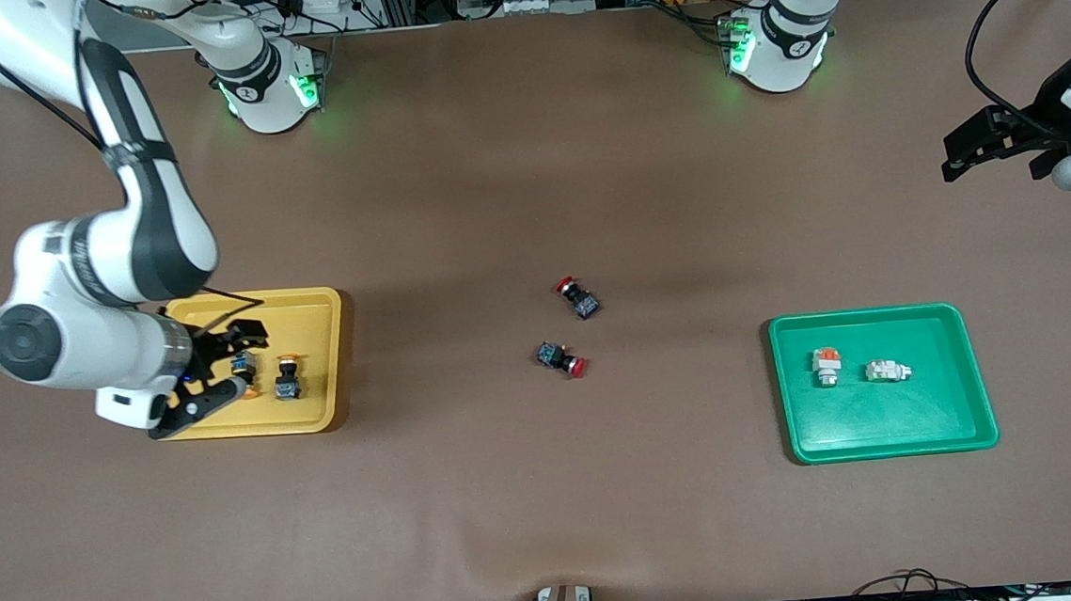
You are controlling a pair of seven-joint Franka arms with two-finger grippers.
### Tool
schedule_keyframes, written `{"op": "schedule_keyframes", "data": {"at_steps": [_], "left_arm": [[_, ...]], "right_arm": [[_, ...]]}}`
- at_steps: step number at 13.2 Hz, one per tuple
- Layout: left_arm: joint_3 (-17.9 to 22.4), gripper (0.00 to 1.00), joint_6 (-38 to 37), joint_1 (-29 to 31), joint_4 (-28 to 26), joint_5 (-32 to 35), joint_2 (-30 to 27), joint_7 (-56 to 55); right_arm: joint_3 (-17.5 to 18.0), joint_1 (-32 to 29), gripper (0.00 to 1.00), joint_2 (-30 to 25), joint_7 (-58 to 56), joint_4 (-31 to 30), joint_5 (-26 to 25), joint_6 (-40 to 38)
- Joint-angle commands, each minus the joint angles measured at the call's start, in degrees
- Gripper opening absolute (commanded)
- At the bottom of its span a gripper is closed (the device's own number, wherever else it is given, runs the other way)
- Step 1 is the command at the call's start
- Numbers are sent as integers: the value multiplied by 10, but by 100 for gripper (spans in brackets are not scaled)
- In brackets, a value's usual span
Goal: Place green and yellow buttons in trays
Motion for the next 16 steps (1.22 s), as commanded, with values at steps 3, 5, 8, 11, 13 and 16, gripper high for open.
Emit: {"op": "schedule_keyframes", "data": {"at_steps": [3,5,8,11,13,16], "left_arm": [[-1,100,-9,2,8,3,-1,8],[-1,100,-9,1,8,3,-1,8],[-1,100,-7,0,8,3,-1,6],[-1,100,-7,0,8,3,-1,6],[-1,100,-7,1,8,2,-1,6],[-1,100,-6,0,8,3,-1,6]], "right_arm": [[9,-2,100,-47,37,22,-16,-62],[10,-2,100,-73,53,23,-16,-94],[12,14,100,-117,91,41,-37,-156],[15,18,100,-128,151,65,-36,-214],[16,16,100,-142,161,64,-35,-219],[17,-22,100,-158,152,60,-33,-230]]}}
